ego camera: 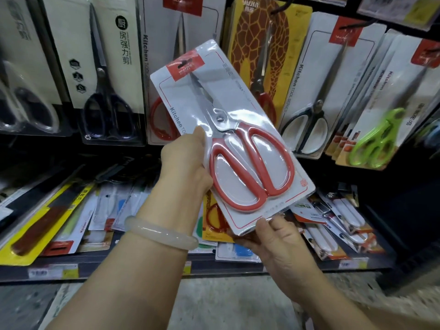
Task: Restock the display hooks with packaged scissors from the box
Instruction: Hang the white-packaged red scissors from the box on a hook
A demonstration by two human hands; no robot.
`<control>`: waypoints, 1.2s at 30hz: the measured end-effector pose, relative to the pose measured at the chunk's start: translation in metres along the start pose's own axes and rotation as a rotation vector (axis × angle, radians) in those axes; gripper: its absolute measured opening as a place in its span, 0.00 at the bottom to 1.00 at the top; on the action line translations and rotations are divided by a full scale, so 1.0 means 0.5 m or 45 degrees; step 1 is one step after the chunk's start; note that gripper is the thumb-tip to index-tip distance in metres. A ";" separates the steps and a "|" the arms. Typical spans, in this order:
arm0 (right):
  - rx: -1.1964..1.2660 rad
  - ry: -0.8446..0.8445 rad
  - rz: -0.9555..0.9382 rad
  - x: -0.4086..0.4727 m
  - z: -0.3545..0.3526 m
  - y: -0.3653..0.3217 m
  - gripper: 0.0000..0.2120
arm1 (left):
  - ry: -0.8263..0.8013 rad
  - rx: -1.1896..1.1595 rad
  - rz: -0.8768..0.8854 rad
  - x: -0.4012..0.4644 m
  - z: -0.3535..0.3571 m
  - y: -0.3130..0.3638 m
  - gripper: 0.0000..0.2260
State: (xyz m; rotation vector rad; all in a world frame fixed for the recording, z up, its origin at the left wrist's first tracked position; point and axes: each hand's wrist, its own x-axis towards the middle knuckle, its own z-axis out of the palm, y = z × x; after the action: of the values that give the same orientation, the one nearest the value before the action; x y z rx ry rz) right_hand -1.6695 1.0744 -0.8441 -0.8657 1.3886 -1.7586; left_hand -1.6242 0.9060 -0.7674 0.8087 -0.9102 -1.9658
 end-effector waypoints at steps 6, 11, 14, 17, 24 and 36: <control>0.238 0.161 0.020 0.035 -0.066 -0.022 0.37 | 0.074 0.012 0.039 -0.010 -0.003 -0.006 0.10; -0.144 0.262 -0.111 0.060 -0.072 -0.077 0.40 | 0.083 0.019 0.081 -0.012 -0.010 -0.006 0.09; -0.420 0.241 -0.139 0.069 -0.048 -0.102 0.36 | 0.039 0.014 0.100 -0.014 -0.012 -0.004 0.07; -0.490 0.178 -0.132 0.085 -0.020 -0.113 0.23 | 0.019 0.075 0.109 -0.016 -0.023 0.000 0.06; -0.203 0.107 -0.044 0.114 0.015 -0.085 0.12 | 0.021 0.217 0.225 -0.009 -0.055 0.011 0.05; -0.524 0.042 -0.108 0.124 0.043 -0.062 0.27 | -0.074 0.453 0.399 0.000 -0.106 0.029 0.07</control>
State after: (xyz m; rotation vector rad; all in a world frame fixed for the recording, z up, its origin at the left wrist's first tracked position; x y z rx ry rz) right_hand -1.6870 1.0154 -0.8055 -1.1280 1.7950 -1.5764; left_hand -1.5768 0.8840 -0.7838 0.7523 -1.3590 -1.5836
